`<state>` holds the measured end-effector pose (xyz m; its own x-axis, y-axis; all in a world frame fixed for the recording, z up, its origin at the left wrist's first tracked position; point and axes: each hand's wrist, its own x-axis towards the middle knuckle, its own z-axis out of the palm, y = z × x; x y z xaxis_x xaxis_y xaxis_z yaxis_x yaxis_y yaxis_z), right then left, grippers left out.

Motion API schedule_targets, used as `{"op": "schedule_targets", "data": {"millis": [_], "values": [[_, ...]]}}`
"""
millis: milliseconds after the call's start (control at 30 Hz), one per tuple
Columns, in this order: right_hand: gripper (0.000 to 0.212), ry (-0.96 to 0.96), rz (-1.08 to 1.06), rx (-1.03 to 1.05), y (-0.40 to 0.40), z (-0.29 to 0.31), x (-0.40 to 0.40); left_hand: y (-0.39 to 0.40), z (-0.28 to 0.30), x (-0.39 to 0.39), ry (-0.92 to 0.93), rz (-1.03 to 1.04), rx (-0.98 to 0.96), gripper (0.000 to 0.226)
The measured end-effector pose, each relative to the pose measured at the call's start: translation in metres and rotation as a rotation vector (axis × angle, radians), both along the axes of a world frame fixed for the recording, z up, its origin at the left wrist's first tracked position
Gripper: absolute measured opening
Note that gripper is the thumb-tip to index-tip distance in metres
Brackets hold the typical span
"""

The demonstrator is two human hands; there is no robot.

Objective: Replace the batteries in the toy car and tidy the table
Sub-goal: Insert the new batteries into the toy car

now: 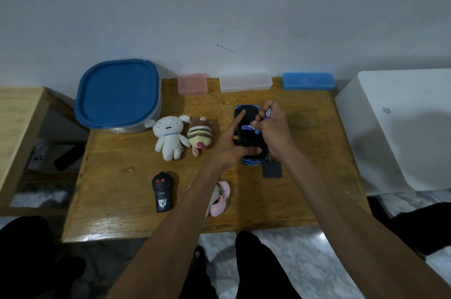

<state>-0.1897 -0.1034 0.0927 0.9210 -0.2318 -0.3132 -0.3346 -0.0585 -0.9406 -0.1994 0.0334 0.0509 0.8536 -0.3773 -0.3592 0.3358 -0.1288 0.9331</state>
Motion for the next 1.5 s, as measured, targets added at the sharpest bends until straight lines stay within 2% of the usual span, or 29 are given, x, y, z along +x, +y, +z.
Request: {"op": "schedule_targets", "data": {"millis": [167, 333, 433, 633, 933, 1267, 1367, 1500], "values": [[0.033, -0.129, 0.052, -0.177, 0.012, -0.003, -0.005, -0.002, 0.001, 0.001, 0.014, 0.004, -0.042, 0.108], [0.029, -0.254, 0.264, -0.519, 0.013, -0.005, -0.009, 0.000, 0.001, 0.001, -0.027, -0.019, -0.052, 0.101], [0.031, -0.258, 0.326, -0.602, 0.014, -0.004, -0.007, 0.000, -0.001, -0.003, -0.033, -0.040, -0.055, 0.097], [0.045, -0.074, 0.325, -0.352, 0.012, 0.005, -0.007, 0.000, -0.004, -0.004, -0.022, -0.040, -0.059, 0.103], [0.048, -0.030, 0.238, -0.262, 0.003, 0.003, -0.005, 0.001, -0.008, -0.003, 0.000, -0.035, -0.038, 0.109], [0.028, -0.074, 0.131, -0.066, -0.004, -0.002, -0.005, -0.001, -0.007, 0.002, -0.003, -0.024, -0.068, 0.107], [0.028, -0.142, 0.143, -0.107, -0.005, -0.002, -0.006, 0.000, -0.007, 0.002, 0.000, -0.023, -0.075, 0.106], [0.023, -0.250, 0.205, -0.384, -0.009, -0.001, -0.009, 0.001, -0.009, 0.004, -0.013, -0.008, -0.078, 0.107]]}}
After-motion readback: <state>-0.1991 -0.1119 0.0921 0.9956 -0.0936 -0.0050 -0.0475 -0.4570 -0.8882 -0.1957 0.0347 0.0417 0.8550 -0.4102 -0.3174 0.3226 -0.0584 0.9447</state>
